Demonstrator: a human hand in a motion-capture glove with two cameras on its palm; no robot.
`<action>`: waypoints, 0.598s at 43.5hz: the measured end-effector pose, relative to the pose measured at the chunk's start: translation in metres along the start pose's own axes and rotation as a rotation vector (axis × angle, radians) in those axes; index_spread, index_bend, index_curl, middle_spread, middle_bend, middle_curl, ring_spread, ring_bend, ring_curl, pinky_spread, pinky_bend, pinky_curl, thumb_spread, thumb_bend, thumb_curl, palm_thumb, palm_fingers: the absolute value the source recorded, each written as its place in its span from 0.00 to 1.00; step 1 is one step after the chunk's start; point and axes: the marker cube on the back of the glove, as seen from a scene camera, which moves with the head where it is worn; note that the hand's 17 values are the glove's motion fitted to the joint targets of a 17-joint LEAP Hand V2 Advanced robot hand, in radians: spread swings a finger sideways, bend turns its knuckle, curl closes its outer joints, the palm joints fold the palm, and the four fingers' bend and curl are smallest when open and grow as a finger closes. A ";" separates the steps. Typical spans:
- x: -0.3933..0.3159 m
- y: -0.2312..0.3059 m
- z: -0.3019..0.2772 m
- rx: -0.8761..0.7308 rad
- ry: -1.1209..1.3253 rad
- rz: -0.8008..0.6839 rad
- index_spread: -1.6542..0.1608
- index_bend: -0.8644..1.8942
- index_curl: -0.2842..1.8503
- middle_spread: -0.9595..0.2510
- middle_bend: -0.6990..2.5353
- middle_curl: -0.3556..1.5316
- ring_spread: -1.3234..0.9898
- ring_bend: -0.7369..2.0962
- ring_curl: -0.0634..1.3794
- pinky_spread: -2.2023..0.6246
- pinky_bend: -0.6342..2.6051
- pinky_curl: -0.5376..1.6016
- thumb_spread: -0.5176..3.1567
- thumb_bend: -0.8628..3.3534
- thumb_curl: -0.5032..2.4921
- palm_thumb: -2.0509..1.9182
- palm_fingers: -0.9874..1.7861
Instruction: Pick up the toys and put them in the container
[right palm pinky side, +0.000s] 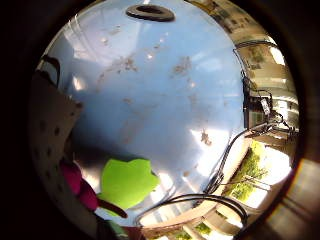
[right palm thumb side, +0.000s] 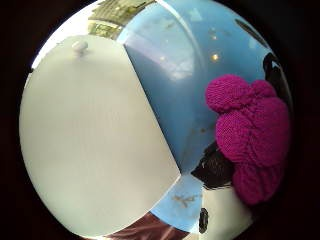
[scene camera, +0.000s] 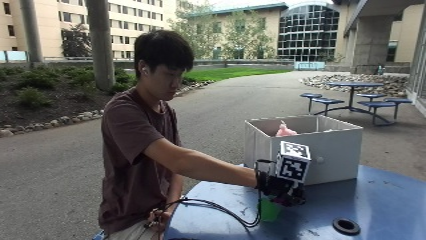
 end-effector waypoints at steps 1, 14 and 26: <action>0.003 0.000 -0.009 -0.007 -0.006 0.008 0.92 0.69 0.33 0.66 0.53 0.52 0.48 0.74 0.48 0.67 0.48 0.45 0.58 0.33 0.40 0.77 0.84; -0.007 0.015 -0.164 0.099 0.103 0.026 0.86 0.70 0.38 0.63 0.59 0.57 0.44 0.75 0.50 0.64 0.52 0.48 0.44 0.25 0.45 0.67 0.74; -0.096 0.041 -0.303 0.259 0.274 -0.032 0.82 0.69 0.42 0.62 0.59 0.60 0.42 0.76 0.52 0.64 0.54 0.50 0.37 0.23 0.49 0.67 0.71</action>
